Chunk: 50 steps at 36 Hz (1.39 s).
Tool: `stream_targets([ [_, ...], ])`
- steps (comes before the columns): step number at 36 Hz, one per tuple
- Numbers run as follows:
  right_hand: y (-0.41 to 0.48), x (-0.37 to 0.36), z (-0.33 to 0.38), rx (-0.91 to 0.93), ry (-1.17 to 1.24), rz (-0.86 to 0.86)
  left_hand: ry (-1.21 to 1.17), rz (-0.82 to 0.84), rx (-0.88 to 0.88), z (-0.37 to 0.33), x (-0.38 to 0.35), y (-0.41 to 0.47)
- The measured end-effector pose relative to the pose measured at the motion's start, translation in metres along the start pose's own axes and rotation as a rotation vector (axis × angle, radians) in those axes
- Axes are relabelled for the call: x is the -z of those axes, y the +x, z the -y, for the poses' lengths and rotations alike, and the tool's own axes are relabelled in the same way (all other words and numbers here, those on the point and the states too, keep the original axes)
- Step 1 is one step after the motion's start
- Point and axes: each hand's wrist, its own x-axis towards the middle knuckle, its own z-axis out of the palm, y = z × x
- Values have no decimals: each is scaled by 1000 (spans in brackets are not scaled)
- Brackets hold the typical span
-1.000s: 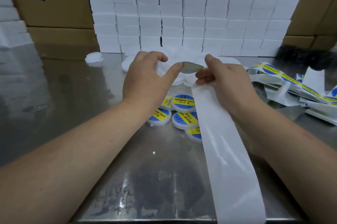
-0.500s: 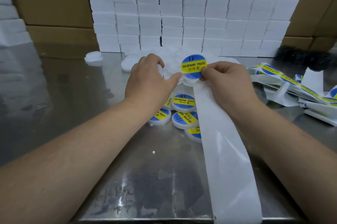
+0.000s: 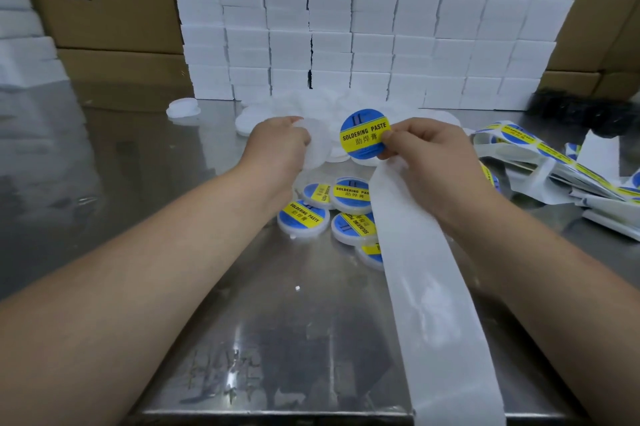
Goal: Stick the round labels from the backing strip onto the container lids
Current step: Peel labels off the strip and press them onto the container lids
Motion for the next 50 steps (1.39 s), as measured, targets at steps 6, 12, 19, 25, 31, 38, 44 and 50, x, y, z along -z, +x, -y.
stream_targets([
  [6,-1,-1,0,-50,2,66,-108,90,39,4,-1,0],
  [12,-2,-3,-1,-89,-12,115,-207,176,116,0,-3,-6],
  [19,-3,-3,0,-134,24,181,-230,238,134,-2,-3,-11],
  [25,-2,-3,-1,-154,57,220,-228,277,139,-3,-1,-14],
  [31,-1,-4,-3,-156,48,215,-238,291,142,-2,-2,-14],
  [38,-1,-4,-5,-174,57,222,-284,303,120,-2,-1,-13],
  [44,0,-4,-4,-175,64,226,-224,329,91,0,-2,-15],
  [50,0,-4,-5,-180,74,246,-209,323,70,1,-3,-13],
])
